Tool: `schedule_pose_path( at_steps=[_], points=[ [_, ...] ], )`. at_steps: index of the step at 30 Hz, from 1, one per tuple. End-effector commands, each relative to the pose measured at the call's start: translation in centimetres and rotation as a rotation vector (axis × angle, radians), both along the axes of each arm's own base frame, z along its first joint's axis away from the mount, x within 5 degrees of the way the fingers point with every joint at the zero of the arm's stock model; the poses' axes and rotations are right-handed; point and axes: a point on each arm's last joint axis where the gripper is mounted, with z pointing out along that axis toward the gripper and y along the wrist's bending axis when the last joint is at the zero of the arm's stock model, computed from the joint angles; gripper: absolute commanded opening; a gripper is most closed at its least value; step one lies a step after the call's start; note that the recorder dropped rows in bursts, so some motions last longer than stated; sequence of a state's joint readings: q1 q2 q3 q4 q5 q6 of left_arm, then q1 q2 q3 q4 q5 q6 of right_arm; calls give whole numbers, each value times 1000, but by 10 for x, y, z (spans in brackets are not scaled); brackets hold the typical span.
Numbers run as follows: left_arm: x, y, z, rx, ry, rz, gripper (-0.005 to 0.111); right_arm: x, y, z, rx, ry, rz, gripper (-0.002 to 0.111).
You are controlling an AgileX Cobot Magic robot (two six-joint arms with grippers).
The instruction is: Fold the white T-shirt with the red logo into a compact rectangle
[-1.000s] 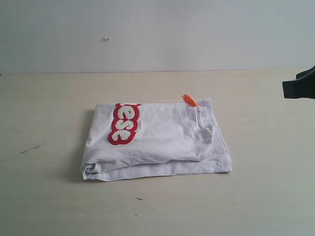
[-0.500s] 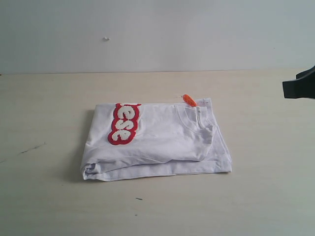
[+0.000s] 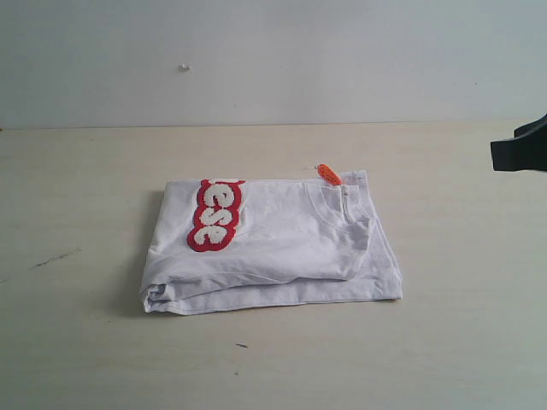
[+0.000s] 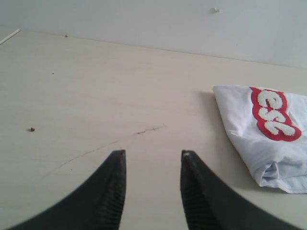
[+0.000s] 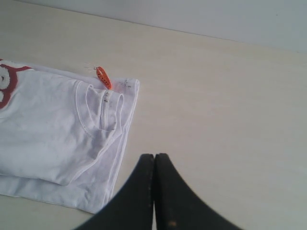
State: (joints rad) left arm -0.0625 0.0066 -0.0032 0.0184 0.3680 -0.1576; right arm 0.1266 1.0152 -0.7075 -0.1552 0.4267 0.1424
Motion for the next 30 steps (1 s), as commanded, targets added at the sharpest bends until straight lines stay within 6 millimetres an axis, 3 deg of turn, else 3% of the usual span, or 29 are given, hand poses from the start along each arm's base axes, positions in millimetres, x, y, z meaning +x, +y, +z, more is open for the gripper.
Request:
schedule_pose_path(
  at_steps=[1, 17, 25, 30],
  points=[
    [0, 0, 0, -4, -7, 4, 39, 0, 0, 1, 1, -15, 3, 0],
    [0, 0, 0, -4, -7, 4, 39, 0, 0, 1, -6, -16, 7, 0],
    [0, 0, 0, -4, -7, 4, 39, 2, -7, 3, -206, -39, 49, 0],
    [0, 0, 0, -4, -7, 4, 39, 0, -11, 1, -179, -9, -25, 0]
  ],
)
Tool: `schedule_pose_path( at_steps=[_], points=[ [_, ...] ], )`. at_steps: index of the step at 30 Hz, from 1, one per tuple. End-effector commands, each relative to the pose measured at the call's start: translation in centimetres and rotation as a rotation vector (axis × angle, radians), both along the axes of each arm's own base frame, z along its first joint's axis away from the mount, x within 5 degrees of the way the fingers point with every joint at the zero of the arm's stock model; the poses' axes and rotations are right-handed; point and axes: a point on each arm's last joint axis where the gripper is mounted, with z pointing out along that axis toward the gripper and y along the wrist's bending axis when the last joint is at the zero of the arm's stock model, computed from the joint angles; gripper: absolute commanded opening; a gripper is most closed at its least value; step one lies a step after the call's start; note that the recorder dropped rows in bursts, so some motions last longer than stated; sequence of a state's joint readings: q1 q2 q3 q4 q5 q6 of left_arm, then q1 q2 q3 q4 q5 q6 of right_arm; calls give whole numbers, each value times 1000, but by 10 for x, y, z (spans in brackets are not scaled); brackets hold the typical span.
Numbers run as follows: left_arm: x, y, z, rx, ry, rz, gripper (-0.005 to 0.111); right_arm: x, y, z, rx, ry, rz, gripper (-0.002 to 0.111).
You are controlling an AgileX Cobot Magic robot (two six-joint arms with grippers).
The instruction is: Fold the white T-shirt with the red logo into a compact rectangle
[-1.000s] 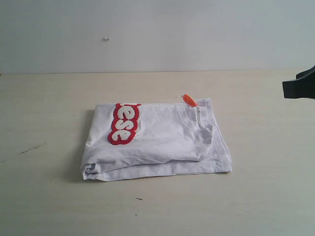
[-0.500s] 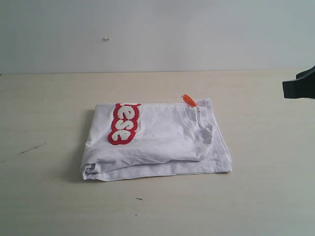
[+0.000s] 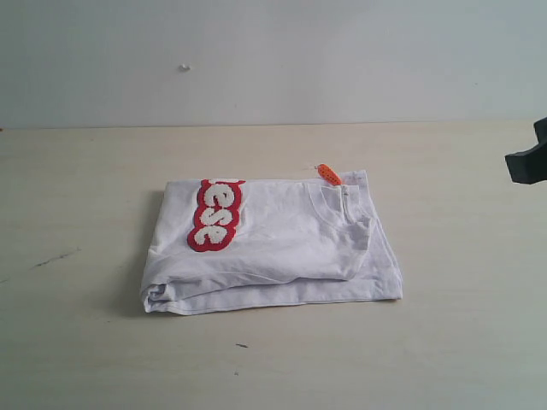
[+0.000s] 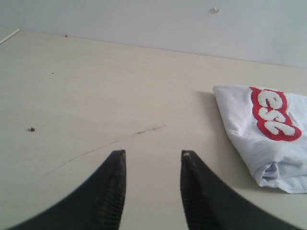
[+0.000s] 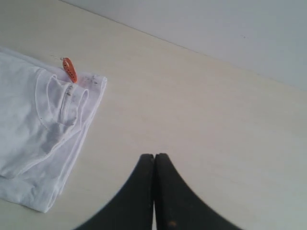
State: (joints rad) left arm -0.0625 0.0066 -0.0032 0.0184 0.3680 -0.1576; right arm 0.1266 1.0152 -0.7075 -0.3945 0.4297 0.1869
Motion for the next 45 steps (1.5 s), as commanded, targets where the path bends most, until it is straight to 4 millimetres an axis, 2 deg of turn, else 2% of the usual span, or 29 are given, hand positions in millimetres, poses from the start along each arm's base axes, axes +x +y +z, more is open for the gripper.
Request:
schedule_pose_path(
  at_steps=[1, 3, 7, 11, 19, 23, 34, 37, 39, 40, 45],
  points=[
    [0, 0, 0, -4, -7, 4, 39, -2, -3, -2, 29, 21, -67, 0],
    [0, 0, 0, -4, -7, 4, 39, -4, -4, -4, 58, 32, -97, 0],
    [0, 0, 0, -4, -7, 4, 39, -22, -3, 0, 106, -96, -64, 0],
    [0, 0, 0, -4, -7, 4, 39, -63, -8, 5, 163, -225, -71, 0],
    [0, 0, 0, -4, -7, 4, 39, -117, -13, -4, 349, -388, -116, 0],
    [0, 0, 0, -4, -7, 4, 39, -126, -10, -1, 495, -412, -120, 0],
    [0, 0, 0, -4, -7, 4, 39, -129, -7, -2, 594, -399, -129, 0],
    [0, 0, 0, -4, -7, 4, 39, -132, -5, -3, 449, -395, -35, 0],
    [0, 0, 0, -4, -7, 4, 39, -134, -1, -12, 337, -377, 65, 0],
    [0, 0, 0, -4, -7, 4, 39, -135, 1, -23, 273, -372, 116, 0],
    [0, 0, 0, -4, -7, 4, 39, -144, 0, -50, 275, -424, 122, 0]
  ],
)
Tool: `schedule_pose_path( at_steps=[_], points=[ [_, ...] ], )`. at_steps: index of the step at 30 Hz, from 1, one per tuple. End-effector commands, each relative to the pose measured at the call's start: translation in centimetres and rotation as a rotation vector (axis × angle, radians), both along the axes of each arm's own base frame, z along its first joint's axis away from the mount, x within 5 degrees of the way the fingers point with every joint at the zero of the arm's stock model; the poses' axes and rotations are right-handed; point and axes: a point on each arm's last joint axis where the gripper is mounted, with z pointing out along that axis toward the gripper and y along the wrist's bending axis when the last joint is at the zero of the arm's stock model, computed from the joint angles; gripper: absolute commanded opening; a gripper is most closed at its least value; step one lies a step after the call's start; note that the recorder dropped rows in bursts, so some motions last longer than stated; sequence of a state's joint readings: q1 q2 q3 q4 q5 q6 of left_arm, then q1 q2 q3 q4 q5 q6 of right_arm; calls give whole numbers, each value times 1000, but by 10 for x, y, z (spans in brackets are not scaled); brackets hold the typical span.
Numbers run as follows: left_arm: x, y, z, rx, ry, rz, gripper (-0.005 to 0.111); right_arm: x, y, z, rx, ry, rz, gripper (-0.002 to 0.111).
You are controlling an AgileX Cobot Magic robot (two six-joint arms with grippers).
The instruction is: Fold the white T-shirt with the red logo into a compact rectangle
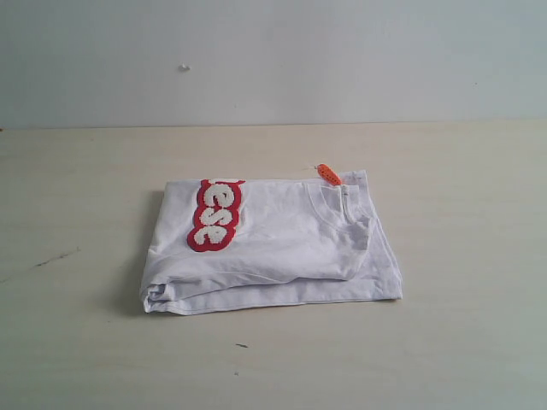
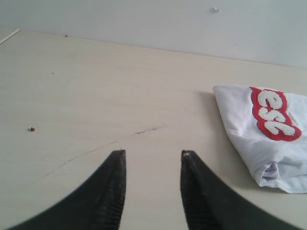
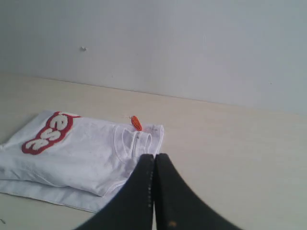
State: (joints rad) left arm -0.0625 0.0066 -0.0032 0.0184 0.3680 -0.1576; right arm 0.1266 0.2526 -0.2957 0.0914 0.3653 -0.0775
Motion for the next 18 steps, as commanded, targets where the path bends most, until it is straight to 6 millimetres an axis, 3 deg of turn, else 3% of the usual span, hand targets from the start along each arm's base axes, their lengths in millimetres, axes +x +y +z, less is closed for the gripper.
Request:
schedule_pose_path(
  at_steps=[1, 12, 18],
  points=[
    [0, 0, 0, -4, -7, 4, 39, -8, -1, -19, -19, -76, 8, 0],
    [0, 0, 0, -4, -7, 4, 39, -7, -1, -66, -21, 11, 5, 0],
    [0, 0, 0, -4, -7, 4, 39, -11, -3, -77, -29, -21, -25, 0]
  ],
)
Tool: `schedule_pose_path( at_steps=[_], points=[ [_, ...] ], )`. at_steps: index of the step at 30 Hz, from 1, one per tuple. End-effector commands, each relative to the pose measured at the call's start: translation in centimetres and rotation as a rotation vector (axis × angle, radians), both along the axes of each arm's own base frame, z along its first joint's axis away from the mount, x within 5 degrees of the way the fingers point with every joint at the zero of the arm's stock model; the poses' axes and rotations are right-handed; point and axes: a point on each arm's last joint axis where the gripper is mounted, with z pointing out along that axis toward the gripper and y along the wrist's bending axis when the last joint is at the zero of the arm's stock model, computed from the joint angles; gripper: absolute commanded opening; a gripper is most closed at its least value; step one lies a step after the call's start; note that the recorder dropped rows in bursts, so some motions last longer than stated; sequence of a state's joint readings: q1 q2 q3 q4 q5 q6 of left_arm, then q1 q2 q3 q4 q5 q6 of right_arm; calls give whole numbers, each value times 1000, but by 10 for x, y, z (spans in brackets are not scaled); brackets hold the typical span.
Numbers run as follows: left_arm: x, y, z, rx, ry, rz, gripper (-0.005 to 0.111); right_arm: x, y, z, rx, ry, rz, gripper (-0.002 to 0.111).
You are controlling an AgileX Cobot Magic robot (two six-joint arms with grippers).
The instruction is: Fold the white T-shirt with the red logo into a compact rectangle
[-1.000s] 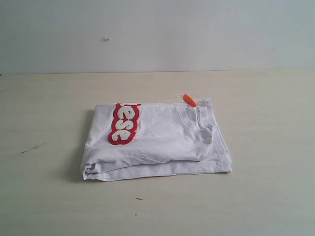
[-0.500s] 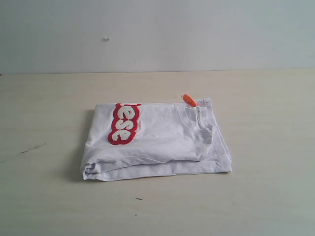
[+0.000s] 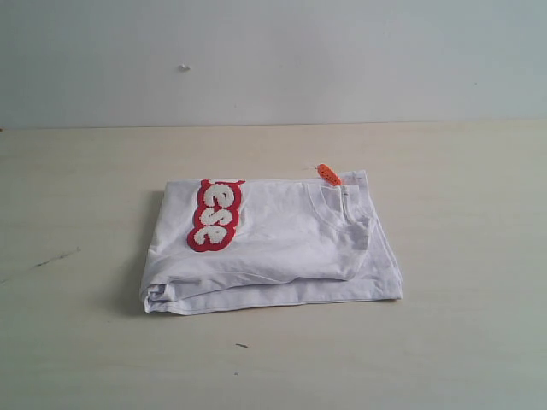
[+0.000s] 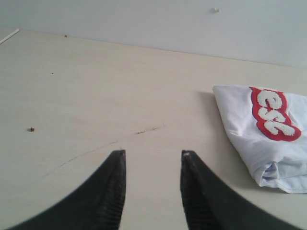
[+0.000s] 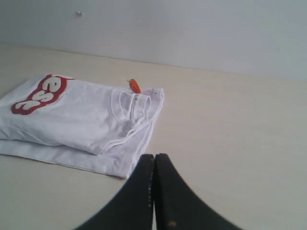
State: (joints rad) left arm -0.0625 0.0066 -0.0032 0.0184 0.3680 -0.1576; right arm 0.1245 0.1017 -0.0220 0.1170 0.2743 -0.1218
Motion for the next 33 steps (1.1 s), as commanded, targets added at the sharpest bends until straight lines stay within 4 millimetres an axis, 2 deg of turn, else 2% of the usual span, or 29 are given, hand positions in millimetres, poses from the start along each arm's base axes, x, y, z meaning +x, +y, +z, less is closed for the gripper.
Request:
schedule_pose_path(
  at_steps=[1, 16, 29, 33],
  points=[
    [0, 0, 0, -4, -7, 4, 39, -4, -3, -1, -9, -71, -39, 0],
    [0, 0, 0, -4, -7, 4, 39, -7, -21, -3, -29, -67, -372, 0],
    [0, 0, 0, -4, -7, 4, 39, -8, -22, -7, -25, -14, -398, 0],
    [0, 0, 0, -4, -7, 4, 39, -8, -20, -7, 40, -15, -394, 0]
  ],
)
